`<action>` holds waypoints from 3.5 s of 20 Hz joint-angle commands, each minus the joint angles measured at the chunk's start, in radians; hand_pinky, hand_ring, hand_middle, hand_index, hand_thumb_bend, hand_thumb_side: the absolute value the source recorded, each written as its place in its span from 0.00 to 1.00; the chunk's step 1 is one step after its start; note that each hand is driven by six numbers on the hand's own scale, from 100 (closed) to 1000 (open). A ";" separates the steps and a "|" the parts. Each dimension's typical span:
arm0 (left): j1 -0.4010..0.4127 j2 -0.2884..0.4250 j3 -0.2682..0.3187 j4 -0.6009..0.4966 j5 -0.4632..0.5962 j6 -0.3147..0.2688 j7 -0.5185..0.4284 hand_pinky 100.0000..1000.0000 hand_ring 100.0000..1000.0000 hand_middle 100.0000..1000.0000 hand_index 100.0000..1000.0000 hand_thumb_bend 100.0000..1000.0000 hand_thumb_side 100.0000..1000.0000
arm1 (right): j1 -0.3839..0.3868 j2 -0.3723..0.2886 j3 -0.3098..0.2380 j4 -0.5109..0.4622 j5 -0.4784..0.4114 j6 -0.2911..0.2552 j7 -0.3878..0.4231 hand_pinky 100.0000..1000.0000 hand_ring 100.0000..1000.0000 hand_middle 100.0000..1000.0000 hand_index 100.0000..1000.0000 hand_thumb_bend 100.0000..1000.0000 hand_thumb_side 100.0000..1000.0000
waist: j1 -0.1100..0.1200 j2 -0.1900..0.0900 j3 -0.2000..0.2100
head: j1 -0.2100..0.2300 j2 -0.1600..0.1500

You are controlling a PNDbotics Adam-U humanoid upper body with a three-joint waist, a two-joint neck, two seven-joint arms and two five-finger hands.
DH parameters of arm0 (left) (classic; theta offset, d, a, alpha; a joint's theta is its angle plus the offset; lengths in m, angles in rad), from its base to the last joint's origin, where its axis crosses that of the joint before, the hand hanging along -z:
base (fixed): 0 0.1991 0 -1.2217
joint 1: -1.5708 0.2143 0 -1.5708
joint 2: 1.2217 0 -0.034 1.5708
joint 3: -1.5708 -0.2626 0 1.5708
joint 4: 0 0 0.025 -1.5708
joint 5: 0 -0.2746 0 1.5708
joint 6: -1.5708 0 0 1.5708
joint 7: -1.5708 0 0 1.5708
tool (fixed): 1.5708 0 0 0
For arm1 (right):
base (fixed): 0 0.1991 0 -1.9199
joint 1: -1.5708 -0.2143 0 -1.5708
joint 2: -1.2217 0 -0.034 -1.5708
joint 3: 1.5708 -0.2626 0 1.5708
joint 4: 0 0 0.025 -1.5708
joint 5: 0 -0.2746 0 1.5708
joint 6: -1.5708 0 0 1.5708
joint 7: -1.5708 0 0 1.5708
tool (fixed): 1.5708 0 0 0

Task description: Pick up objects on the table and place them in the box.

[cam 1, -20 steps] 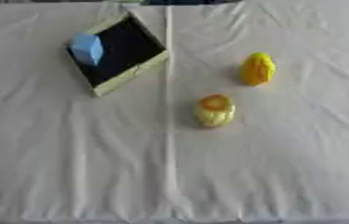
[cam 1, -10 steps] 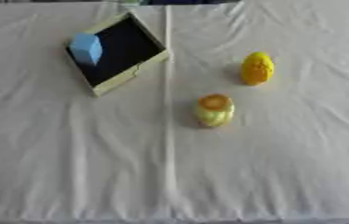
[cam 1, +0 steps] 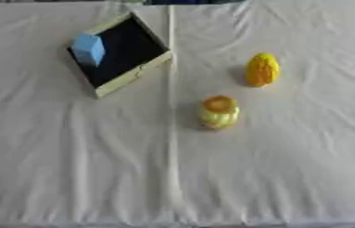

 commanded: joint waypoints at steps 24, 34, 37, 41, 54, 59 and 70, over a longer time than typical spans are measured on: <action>-0.012 0.013 -0.020 -0.019 0.026 -0.007 -0.034 0.78 0.75 0.68 0.88 0.10 0.35 | -0.255 -0.015 0.302 0.237 0.284 -0.226 0.582 0.94 0.93 0.83 0.91 0.27 0.02 | -0.010 -0.023 0.018 | -0.022 0.009; -0.015 0.012 -0.026 -0.019 0.032 -0.007 -0.042 0.78 0.75 0.68 0.88 0.10 0.35 | -0.225 -0.014 0.341 0.185 0.333 -0.184 0.552 0.93 0.91 0.81 0.91 0.27 0.09 | -0.007 -0.018 0.016 | -0.027 0.011; -0.015 0.011 -0.028 -0.019 0.035 -0.007 -0.045 0.78 0.75 0.68 0.88 0.10 0.35 | -0.217 0.002 0.348 0.200 0.347 -0.166 0.544 0.93 0.90 0.80 0.91 0.22 0.08 | -0.006 -0.017 0.017 | -0.027 0.010; -0.014 0.008 -0.029 -0.019 0.039 -0.006 -0.047 0.78 0.75 0.68 0.88 0.09 0.35 | -0.202 0.037 0.354 0.226 0.366 -0.144 0.529 0.92 0.90 0.80 0.91 0.17 0.09 | -0.005 -0.015 0.017 | -0.029 0.008; -0.014 -0.003 -0.030 -0.019 0.048 -0.006 -0.050 0.78 0.74 0.67 0.88 0.09 0.36 | -0.173 0.122 0.374 0.304 0.406 -0.140 0.571 0.93 0.91 0.82 0.92 0.10 0.21 | -0.001 -0.010 0.020 | -0.035 0.005; -0.012 -0.007 -0.031 -0.019 0.051 -0.005 -0.051 0.77 0.74 0.67 0.88 0.09 0.36 | -0.172 0.147 0.379 0.339 0.443 -0.148 0.565 0.93 0.91 0.83 0.92 0.13 0.22 | 0.000 -0.009 0.022 | -0.035 0.002; -0.012 -0.013 -0.030 -0.019 0.057 -0.004 -0.054 0.77 0.74 0.66 0.88 0.08 0.37 | -0.171 0.189 0.390 0.405 0.527 -0.155 0.537 0.93 0.90 0.82 0.90 0.12 0.25 | 0.003 0.001 0.026 | -0.040 -0.002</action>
